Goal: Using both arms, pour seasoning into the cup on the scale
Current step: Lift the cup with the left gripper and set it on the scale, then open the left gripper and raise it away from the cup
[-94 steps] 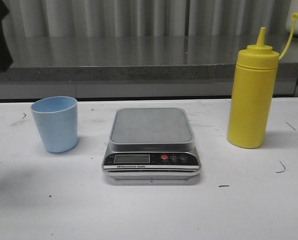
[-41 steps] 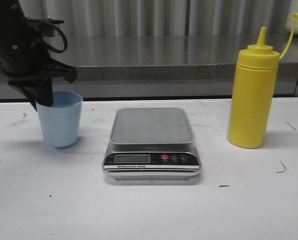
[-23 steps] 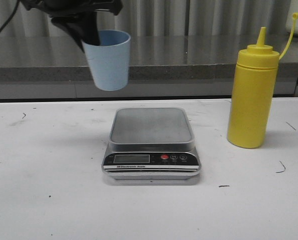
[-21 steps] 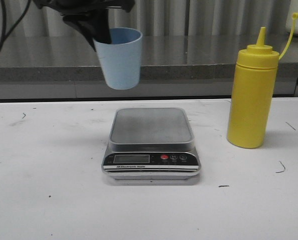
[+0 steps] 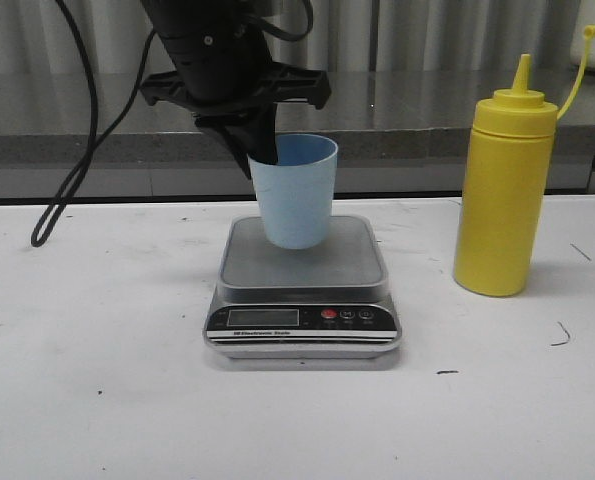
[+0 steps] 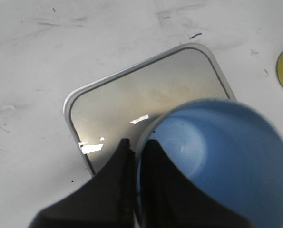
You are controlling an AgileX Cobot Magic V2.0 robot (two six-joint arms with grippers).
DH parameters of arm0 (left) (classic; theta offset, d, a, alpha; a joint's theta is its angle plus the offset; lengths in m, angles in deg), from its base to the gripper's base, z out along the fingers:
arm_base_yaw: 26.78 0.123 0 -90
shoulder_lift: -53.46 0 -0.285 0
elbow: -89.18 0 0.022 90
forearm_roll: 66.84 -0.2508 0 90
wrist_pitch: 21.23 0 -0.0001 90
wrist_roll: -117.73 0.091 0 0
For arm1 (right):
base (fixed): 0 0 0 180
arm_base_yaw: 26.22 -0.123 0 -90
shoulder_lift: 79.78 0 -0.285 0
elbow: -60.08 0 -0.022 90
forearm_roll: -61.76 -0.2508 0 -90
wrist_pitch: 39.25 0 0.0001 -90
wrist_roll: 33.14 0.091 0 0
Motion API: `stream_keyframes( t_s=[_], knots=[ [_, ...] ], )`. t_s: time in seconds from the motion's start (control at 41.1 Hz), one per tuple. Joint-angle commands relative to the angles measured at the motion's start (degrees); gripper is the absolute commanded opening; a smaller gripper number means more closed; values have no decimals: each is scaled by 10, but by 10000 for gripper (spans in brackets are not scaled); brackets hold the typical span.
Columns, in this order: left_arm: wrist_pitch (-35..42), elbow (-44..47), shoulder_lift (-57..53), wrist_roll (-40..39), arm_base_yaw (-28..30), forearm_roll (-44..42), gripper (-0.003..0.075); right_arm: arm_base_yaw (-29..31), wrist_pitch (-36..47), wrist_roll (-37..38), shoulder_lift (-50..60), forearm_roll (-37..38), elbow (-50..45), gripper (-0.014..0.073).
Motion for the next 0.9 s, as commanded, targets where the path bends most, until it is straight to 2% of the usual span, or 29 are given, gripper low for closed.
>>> stream_keyframes(
  t_s=[0.0, 0.097, 0.146, 0.243, 0.292, 0.341, 0.463, 0.682, 0.876],
  knots=[
    [28, -21, -29, -3, -5, 8, -19, -2, 35, -6, -5, 9, 19, 509],
    [28, -21, -28, -3, -5, 8, 6, -2, 35, -6, -5, 9, 19, 509],
    [28, -21, -28, -2, -5, 8, 71, -2, 35, -6, -5, 9, 19, 509],
    [21, -21, -28, -2, -5, 8, 291, -2, 35, -6, -5, 9, 19, 509],
    [20, -21, -28, -2, -5, 8, 365, -2, 35, -6, -5, 9, 19, 509],
    [19, -24, -28, -2, -5, 8, 403, -2, 35, -6, -5, 9, 19, 509],
    [9, -35, -36, -2, -5, 5, 403, -2, 35, -6, -5, 9, 19, 509],
    [-6, -28, -116, -2, -5, -16, 385, -2, 35, -6, -5, 9, 19, 509],
    [51, 99, -257, -2, -5, -39, 385, -2, 35, -6, -5, 9, 19, 509]
  ],
)
